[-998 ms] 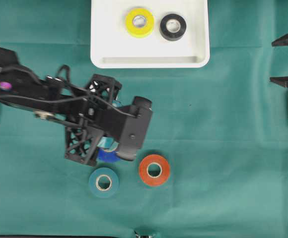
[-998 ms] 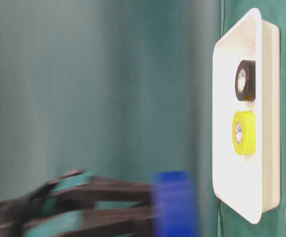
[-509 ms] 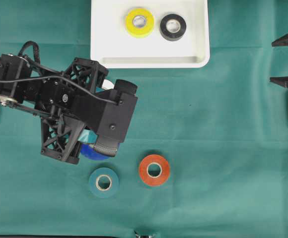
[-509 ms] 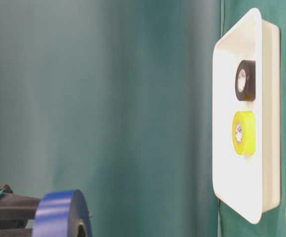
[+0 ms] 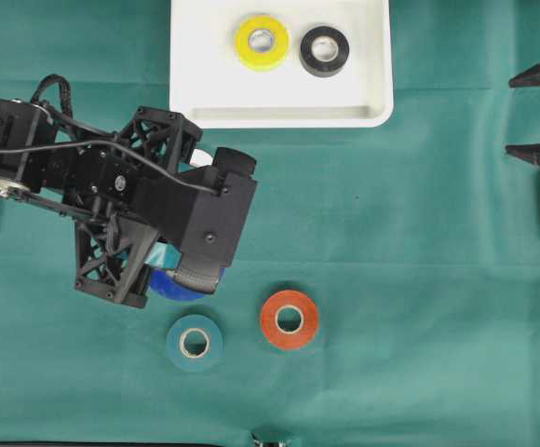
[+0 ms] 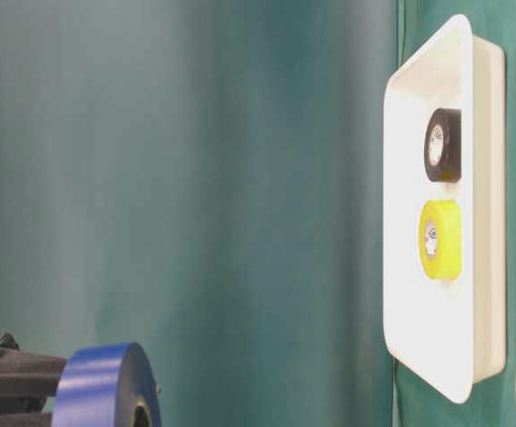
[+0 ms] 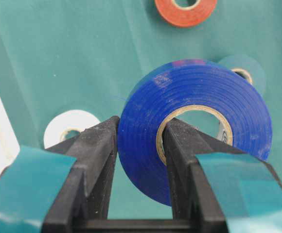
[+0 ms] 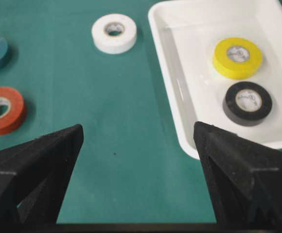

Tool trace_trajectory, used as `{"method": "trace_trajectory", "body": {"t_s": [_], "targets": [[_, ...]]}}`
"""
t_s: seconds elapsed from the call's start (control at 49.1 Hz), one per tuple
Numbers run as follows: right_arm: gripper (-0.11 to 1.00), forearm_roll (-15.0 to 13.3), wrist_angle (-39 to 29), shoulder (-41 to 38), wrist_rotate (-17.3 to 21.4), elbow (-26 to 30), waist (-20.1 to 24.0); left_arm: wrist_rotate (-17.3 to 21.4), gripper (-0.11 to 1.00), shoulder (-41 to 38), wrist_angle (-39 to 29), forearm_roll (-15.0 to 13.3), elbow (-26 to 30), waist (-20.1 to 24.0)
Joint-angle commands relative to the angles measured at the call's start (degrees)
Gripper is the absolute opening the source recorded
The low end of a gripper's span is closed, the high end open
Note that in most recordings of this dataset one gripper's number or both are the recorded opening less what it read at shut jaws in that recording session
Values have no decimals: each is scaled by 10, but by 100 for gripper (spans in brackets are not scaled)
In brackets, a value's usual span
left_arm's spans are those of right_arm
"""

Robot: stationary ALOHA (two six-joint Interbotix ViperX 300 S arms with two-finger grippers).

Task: Pick up the tape from a random location and place it into the white case.
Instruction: 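Lift the blue tape roll with the left gripper, then carry the blue roll over the white tray with the left gripper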

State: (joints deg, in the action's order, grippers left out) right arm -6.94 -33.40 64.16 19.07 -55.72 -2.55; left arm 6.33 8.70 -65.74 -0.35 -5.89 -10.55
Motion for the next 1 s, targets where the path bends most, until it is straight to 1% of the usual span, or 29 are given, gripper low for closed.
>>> {"method": "trace_trajectory", "body": {"t_s": [0.0, 0.468, 0.611, 0.692, 0.794, 0.977], "targets": [[90, -1, 2, -7, 2, 8, 0, -1, 24, 18, 2, 1, 11, -1], [90, -1, 2, -6, 1, 9, 0, -1, 25, 18, 2, 1, 11, 0], [90, -1, 2, -6, 1, 9, 0, -1, 24, 18, 3, 1, 11, 9], [90, -1, 1, -7, 1, 9, 0, -1, 25, 18, 2, 2, 11, 24], [90, -1, 1, -7, 1, 9, 0, 1, 24, 18, 2, 4, 11, 54], [90, -1, 1, -6, 1, 10, 0, 4, 25, 18, 4, 4, 7, 137]]}}
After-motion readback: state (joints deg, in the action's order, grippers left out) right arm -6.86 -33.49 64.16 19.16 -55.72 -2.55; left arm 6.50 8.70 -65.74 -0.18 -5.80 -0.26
